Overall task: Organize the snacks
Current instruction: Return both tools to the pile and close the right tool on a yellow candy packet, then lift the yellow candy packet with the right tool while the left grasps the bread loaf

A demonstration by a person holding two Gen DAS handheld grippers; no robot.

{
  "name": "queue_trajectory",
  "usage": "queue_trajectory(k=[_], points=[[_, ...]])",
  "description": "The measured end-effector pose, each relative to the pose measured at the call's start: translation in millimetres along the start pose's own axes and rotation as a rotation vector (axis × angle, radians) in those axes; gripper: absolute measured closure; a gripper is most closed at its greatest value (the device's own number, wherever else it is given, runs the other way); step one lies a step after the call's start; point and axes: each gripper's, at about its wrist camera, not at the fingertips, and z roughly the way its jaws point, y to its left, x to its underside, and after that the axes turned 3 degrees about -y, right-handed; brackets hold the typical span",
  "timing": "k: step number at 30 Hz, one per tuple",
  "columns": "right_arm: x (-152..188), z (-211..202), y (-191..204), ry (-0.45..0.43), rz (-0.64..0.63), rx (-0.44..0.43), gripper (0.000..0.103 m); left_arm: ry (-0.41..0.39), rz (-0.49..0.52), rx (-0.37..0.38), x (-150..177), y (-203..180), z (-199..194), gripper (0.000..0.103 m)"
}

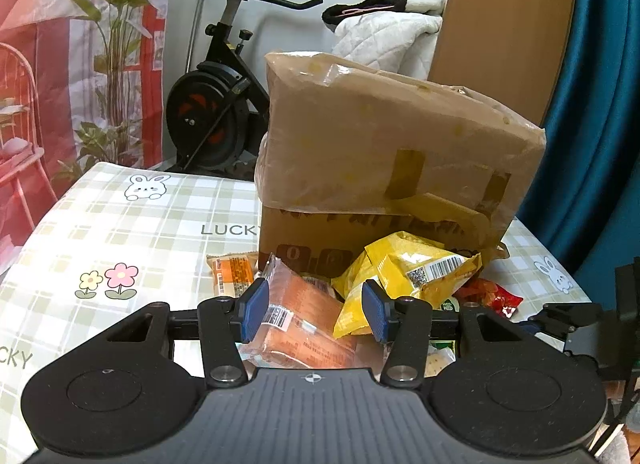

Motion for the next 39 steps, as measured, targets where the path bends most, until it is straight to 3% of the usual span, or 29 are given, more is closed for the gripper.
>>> queue_trajectory(k=[3, 5, 7, 9, 15, 16, 18, 20, 27, 39], points=[[0.6, 3.2, -3.0, -0.013, 0.047, -0.026, 0.043, 0.009, 0.000, -0.004, 0.3, 1.4, 2.0, 0.049], [1.5, 3.6, -0.1, -0.023, 0.045, -0.018, 0.043, 0.020, 0.002, -0.006, 0.6, 1.6, 4.4, 0.049], [0.3, 3.2, 4.2, -0.023, 0.009, -0.003, 0.040, 0.024, 0.000, -0.008, 1.0, 1.5, 5.3, 0.049], [-2.2, 2.3, 8.4, -0.026, -0.042, 0.018, 0.029, 0.023, -0.002, -0.008, 0.5, 1.7, 5.0, 0.049], [-8.3, 5.6, 14.8, -0.029, -0.160, 0.027, 0.029, 0.028, -0.006, -0.002, 1.2, 1.3, 5.5, 0.049], [-9.4, 7.0, 16.3, -0.024, -0.173, 0.013, 0.030, 0.030, -0.006, -0.002, 1.7, 1.0, 5.6, 0.049], [-11.5, 7.2, 19.5, -0.020, -0.189, -0.013, 0.044, 0.033, -0.008, -0.001, 2.5, 1.2, 5.9, 0.049], [-13.9, 8.1, 21.9, -0.011, -0.185, -0.023, 0.049, 0.035, -0.012, -0.001, 2.9, 2.0, 6.2, 0.049], [-9.2, 1.9, 16.2, 0.028, 0.005, -0.033, 0.062, 0.036, -0.010, 0.000, 3.9, 4.1, 6.8, 0.049], [12.8, -5.0, 18.2, -0.107, 0.214, 0.068, 0.064, 0.058, -0.016, -0.009, 10.5, 11.6, 8.1, 0.049]])
